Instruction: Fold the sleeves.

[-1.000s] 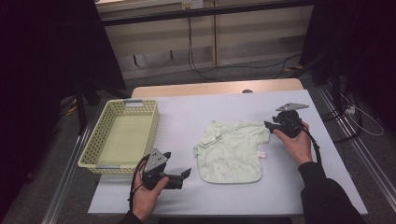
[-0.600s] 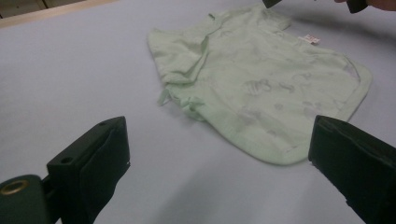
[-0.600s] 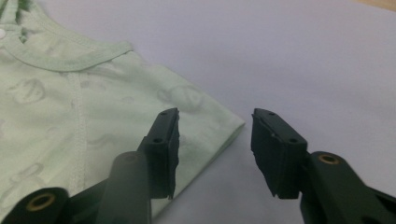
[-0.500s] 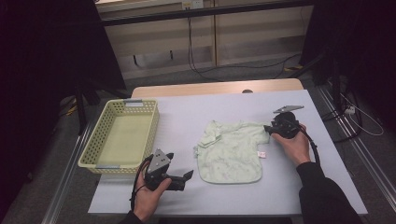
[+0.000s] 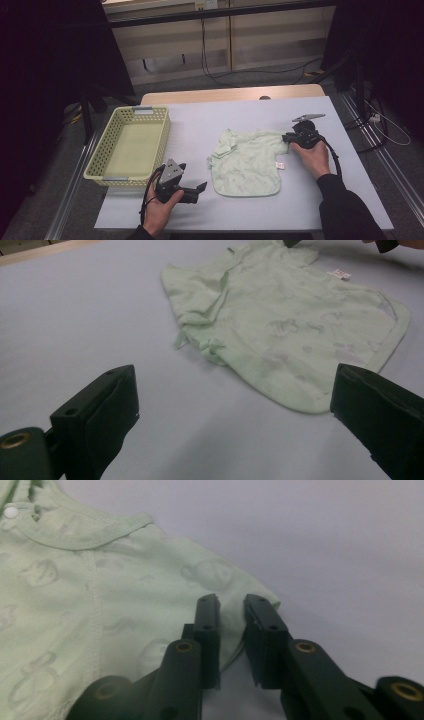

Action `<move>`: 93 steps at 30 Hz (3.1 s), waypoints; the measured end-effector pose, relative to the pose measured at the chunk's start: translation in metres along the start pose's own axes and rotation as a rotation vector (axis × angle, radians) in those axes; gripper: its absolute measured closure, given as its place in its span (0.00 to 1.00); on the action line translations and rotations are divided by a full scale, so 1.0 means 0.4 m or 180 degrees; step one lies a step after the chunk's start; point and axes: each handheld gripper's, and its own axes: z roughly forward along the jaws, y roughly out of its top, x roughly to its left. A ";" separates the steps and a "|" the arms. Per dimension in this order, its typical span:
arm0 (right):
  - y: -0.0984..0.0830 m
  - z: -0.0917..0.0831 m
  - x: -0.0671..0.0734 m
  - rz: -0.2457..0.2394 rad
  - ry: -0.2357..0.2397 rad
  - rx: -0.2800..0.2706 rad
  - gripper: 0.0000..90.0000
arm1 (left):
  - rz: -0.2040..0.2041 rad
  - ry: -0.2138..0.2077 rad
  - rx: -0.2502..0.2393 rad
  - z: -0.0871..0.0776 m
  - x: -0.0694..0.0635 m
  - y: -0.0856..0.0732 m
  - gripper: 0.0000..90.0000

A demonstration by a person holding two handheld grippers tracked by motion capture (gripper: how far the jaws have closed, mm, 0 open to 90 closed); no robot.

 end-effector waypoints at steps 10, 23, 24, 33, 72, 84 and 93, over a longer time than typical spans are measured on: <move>0.002 0.001 0.020 -0.0068 -0.0071 -0.0013 1.00 | -0.0008 -0.0018 0.0001 0.001 0.001 0.000 0.06; 0.015 -0.037 0.030 -0.0099 -0.0167 -0.0270 1.00 | 0.0000 -0.0010 0.0002 0.001 0.001 0.000 0.06; 0.017 -0.041 0.031 -0.0109 -0.0159 -0.0298 1.00 | 0.0002 -0.0011 0.0002 0.001 0.001 0.000 0.06; 0.027 -0.063 0.053 -0.0154 -0.0135 -0.0439 1.00 | 0.0004 -0.0012 0.0007 0.000 0.000 0.000 0.06; 0.019 0.015 0.191 -0.0627 0.0237 -0.0183 0.96 | 0.0041 -0.0044 0.0020 0.004 -0.001 -0.001 0.06; 0.015 0.032 0.206 -0.0673 0.0282 -0.0153 0.92 | 0.0046 -0.0060 0.0039 0.005 -0.003 0.000 0.06; 0.011 0.040 0.222 -0.0774 0.0373 -0.0134 0.85 | 0.0060 -0.0054 0.0042 0.007 -0.004 0.000 0.06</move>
